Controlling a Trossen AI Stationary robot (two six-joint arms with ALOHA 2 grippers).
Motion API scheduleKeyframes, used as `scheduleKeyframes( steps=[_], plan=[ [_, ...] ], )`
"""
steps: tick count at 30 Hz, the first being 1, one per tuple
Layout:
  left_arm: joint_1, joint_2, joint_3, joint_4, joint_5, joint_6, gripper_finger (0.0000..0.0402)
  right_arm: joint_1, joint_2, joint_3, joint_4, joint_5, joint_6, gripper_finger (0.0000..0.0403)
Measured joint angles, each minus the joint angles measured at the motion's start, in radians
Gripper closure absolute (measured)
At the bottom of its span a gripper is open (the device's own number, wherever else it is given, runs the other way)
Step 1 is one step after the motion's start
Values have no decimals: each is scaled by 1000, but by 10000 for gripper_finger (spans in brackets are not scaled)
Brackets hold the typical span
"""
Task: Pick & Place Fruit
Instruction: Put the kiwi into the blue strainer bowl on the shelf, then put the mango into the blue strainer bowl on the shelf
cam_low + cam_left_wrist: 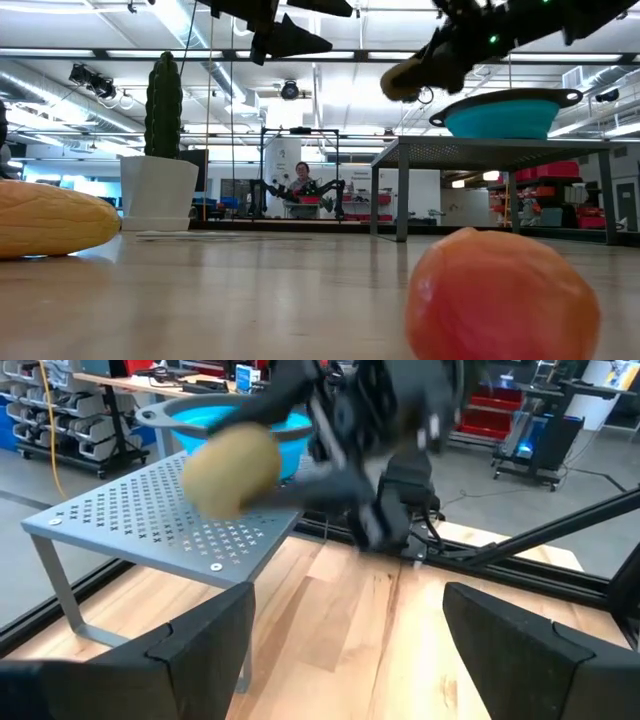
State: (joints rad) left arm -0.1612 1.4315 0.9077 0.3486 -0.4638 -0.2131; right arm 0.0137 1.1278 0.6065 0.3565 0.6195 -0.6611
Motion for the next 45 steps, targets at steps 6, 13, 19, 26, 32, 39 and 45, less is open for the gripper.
scheduleKeyframes(
  steps=[6,13,19,26,32,39,45],
  plan=[
    [0,1,0,0,0,0,68,-78,-223,0,-162,-74,126,154],
    [0,8,0,-2,1,0,68,-191,-406,0,-355,-37,252,154],
    [1,8,-1,-53,-16,-32,68,-260,-464,0,-407,85,354,155],
    [1,8,-1,-63,-45,-38,68,-290,-464,0,-430,139,421,155],
    [1,8,-1,-72,-45,-44,68,-290,-460,0,-449,174,417,140],
    [1,8,-1,-74,-45,-45,68,-290,-460,0,-451,180,369,98],
    [1,8,-1,-74,-45,-45,68,-290,-460,0,-451,218,365,72]
  ],
)
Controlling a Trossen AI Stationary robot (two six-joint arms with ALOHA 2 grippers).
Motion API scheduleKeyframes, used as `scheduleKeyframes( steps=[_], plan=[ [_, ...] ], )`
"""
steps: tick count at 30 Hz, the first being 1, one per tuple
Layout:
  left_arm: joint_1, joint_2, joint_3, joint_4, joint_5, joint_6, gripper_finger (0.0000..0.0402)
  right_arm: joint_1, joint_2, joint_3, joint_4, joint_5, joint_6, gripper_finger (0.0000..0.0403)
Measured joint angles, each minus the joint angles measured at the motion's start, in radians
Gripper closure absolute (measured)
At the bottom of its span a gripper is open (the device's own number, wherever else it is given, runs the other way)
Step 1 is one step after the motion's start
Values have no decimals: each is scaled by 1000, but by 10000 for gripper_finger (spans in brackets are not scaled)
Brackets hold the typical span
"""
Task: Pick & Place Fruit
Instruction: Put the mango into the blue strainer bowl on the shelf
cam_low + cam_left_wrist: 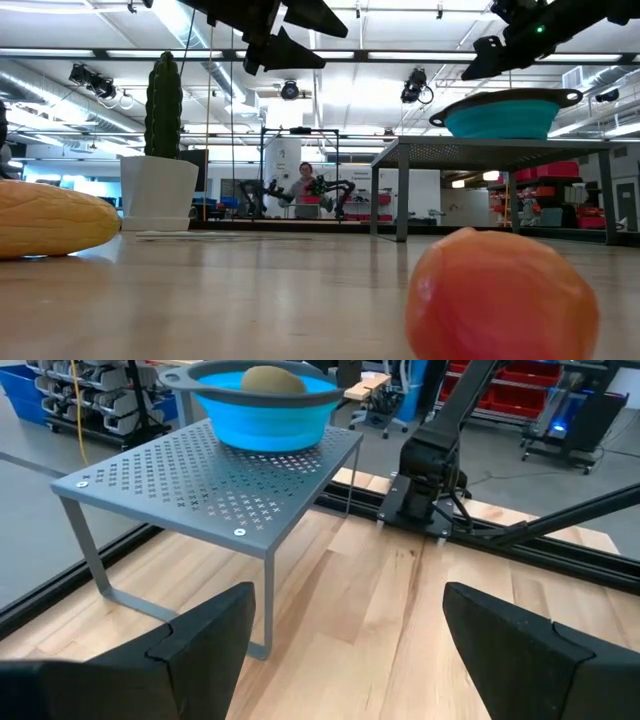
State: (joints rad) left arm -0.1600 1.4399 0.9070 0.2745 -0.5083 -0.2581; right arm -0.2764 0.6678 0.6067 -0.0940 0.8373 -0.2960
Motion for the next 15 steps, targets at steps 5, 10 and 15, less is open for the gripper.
scheduleKeyframes(
  steps=[5,10,15],
  plan=[
    [0,0,0,0,24,-26,68,23,-1,0,1,-78,52,71],
    [-1,0,0,-26,89,-69,68,66,-2,0,13,-383,82,71],
    [-1,-16,1,-140,144,-162,68,118,0,0,15,-846,111,71]
  ],
)
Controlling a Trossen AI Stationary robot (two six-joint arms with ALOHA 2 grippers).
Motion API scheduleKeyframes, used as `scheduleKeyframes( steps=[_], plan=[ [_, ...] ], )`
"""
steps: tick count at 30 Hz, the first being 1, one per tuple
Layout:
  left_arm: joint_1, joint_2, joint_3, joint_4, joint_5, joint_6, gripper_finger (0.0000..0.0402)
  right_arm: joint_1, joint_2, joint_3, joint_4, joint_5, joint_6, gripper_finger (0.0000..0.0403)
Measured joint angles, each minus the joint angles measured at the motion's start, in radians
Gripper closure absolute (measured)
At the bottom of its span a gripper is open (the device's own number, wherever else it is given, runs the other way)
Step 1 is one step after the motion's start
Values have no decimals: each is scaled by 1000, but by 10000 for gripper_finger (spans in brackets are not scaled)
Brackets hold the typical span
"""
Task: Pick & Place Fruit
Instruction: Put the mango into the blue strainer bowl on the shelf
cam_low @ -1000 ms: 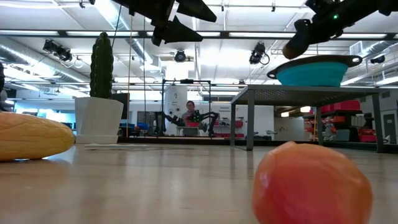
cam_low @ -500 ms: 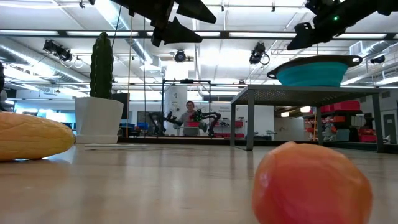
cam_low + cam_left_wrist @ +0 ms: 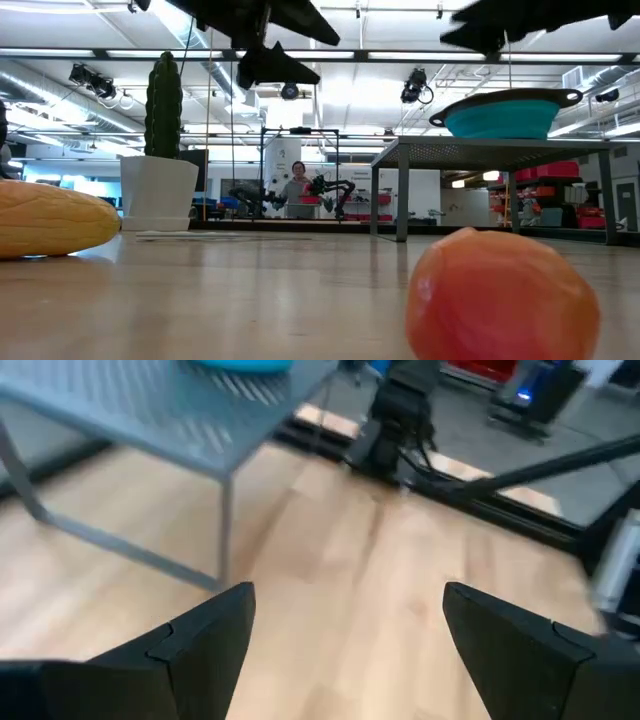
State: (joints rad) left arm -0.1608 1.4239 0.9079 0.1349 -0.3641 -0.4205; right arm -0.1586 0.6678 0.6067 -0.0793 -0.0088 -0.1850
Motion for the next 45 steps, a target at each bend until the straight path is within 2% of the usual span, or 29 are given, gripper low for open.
scheduleKeyframes(
  steps=[3,5,9,14,21,27,35,38,42,45],
  plan=[
    [-2,-19,39,-163,83,-74,68,40,11,0,-27,-188,36,71],
    [-16,-19,81,-317,102,-133,68,74,22,0,-57,-232,39,71],
    [-64,-16,155,-580,97,-253,68,139,63,0,-125,-196,39,71],
    [-152,-16,198,-777,102,-399,72,199,131,0,-165,-141,39,71],
    [-244,-15,197,-989,194,-605,93,238,228,0,-153,-120,31,71],
    [-269,44,197,-1050,311,-657,100,239,284,0,-96,-96,38,71],
    [-274,209,196,-1044,480,-640,100,239,302,0,35,-96,19,71],
    [-274,238,196,-1038,485,-640,100,239,302,0,37,-96,23,71],
    [-274,264,194,-1026,424,-640,100,239,302,0,31,-96,41,71],
    [-274,294,182,-1027,434,-636,100,239,302,0,31,-97,46,71]
  ],
)
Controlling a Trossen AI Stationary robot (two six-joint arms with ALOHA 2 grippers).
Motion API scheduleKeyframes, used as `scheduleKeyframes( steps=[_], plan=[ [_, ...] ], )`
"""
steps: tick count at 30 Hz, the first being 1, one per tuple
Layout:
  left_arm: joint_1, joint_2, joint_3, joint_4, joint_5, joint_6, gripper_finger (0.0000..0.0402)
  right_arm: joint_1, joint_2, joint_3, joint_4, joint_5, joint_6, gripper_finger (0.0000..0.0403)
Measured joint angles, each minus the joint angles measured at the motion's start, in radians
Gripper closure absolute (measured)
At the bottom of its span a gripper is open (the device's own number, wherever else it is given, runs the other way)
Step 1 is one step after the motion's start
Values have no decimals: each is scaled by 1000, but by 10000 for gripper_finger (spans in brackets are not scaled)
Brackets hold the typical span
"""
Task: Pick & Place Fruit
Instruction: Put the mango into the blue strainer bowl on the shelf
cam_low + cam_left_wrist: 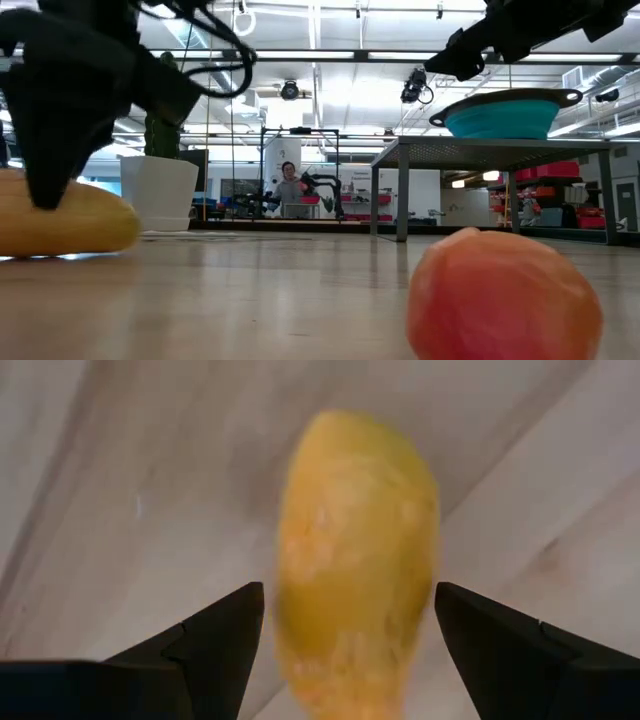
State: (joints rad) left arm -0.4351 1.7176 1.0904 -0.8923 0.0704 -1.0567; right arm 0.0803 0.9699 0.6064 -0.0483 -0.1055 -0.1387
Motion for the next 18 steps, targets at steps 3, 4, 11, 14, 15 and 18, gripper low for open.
scheduleKeyframes(
  steps=[3,4,11,14,15,18],
  plan=[
    [0,38,-1,3,27,33,100,0,0,0,-8,0,0,71],
    [0,48,-1,4,31,43,100,0,0,0,-8,0,0,71],
    [5,85,0,28,-9,106,105,0,0,0,-2,8,0,71],
    [14,82,0,38,-12,130,125,0,0,0,47,9,0,71],
    [18,82,0,38,-11,137,134,0,0,0,71,9,-1,71],
    [32,76,0,38,1,151,166,0,0,0,139,9,-20,71]
  ],
)
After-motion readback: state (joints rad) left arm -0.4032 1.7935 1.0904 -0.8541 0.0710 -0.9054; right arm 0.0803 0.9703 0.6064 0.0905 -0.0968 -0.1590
